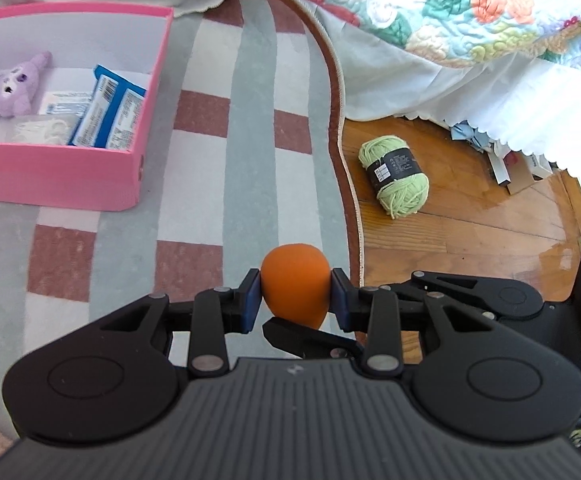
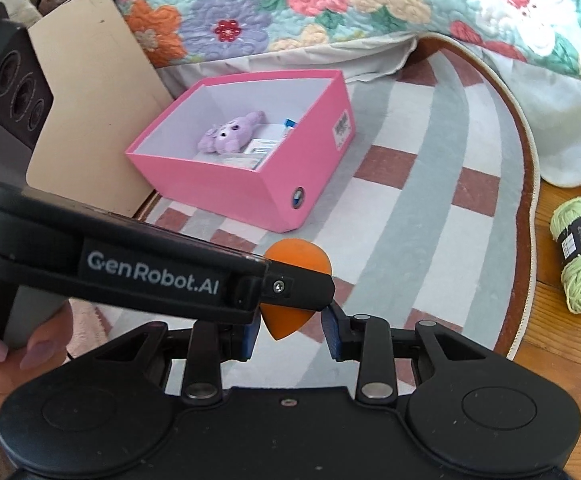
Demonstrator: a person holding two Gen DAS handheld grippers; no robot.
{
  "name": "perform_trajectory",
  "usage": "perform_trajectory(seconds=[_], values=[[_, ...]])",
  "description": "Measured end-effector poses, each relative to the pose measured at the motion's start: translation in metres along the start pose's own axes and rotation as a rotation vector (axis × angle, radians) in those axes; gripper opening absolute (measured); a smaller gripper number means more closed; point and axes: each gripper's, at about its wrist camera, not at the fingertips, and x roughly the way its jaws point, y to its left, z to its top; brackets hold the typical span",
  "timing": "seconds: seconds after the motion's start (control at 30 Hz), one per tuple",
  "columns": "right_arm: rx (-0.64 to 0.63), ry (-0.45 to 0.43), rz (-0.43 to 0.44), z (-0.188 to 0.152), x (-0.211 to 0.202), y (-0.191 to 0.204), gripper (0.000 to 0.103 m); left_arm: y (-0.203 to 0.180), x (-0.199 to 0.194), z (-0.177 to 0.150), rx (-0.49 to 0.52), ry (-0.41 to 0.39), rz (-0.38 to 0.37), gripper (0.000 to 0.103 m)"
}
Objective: Organize objects
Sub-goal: 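Lift and carry the sponge with the left tool over the pink box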
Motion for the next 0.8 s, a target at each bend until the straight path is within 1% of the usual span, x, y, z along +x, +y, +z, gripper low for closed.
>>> perform_trajectory(seconds=[0.13,0.33,0.8], values=[[-0.027,-0.001,0.001,0.008,-0.005,0.016,0.039,0.003,-0.019,-0.002,0.013,-0.017,0.003,0.035],[-0.072,0.001,0.011,0.019,-0.011,0.038,0.039,0.014,-0.044,-0.002,0.001,-0.041,-0.011,0.035],[-0.151,0.009,0.035,0.039,-0.014,0.077,0.04,0.041,-0.084,-0.005,-0.029,-0.098,-0.013,0.035]])
